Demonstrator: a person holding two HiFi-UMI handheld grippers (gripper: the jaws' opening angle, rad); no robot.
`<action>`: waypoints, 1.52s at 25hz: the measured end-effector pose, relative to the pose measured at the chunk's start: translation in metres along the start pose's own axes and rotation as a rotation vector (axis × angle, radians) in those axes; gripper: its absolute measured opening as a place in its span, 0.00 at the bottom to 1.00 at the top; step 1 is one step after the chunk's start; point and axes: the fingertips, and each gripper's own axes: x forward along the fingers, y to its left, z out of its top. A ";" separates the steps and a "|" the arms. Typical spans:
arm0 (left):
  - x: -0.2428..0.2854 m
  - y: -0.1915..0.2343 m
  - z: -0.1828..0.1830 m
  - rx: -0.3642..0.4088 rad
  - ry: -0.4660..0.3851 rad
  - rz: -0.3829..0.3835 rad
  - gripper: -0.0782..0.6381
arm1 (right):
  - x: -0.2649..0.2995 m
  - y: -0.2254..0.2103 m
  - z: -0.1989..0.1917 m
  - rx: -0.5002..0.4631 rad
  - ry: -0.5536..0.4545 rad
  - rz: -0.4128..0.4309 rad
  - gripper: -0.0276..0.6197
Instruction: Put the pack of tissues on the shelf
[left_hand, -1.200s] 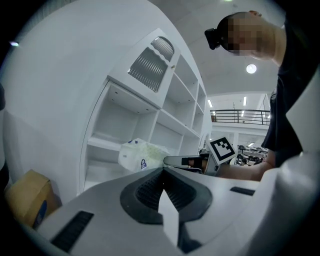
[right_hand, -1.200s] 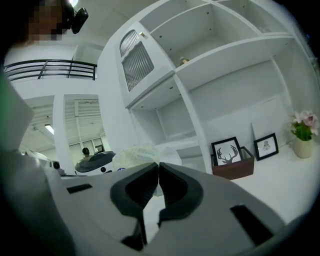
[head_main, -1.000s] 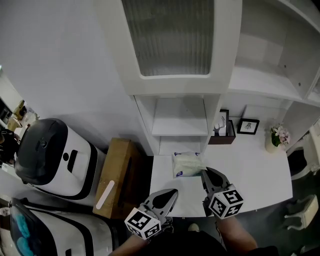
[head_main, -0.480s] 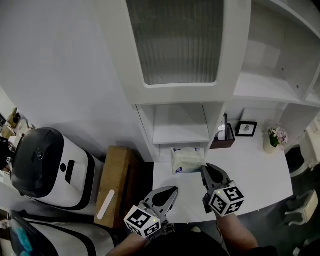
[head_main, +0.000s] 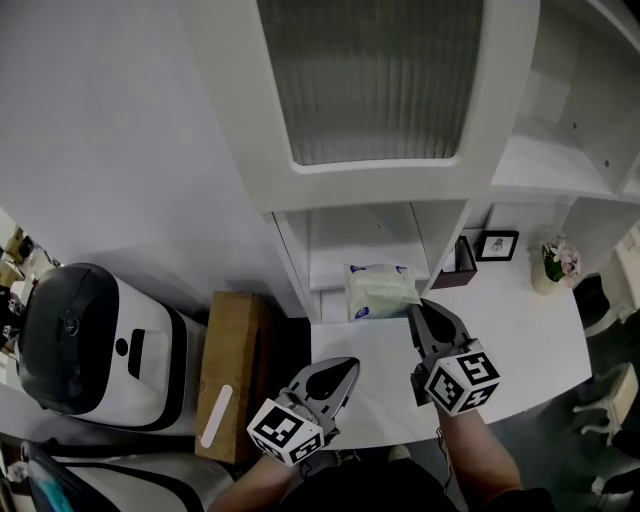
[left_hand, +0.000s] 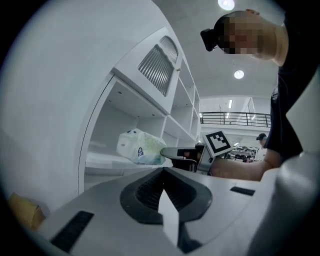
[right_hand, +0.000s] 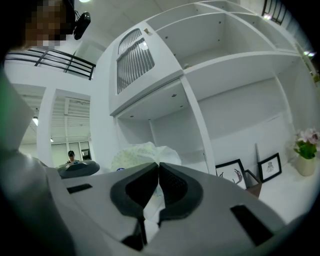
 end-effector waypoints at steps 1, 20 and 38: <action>0.001 0.003 0.001 0.001 0.000 -0.003 0.11 | 0.004 -0.001 0.001 -0.003 -0.003 -0.005 0.05; 0.018 0.060 0.000 -0.013 0.019 -0.029 0.11 | 0.070 -0.035 -0.004 0.011 0.049 -0.103 0.05; 0.027 0.076 0.003 -0.020 0.017 -0.039 0.11 | 0.106 -0.053 -0.007 -0.009 0.089 -0.159 0.05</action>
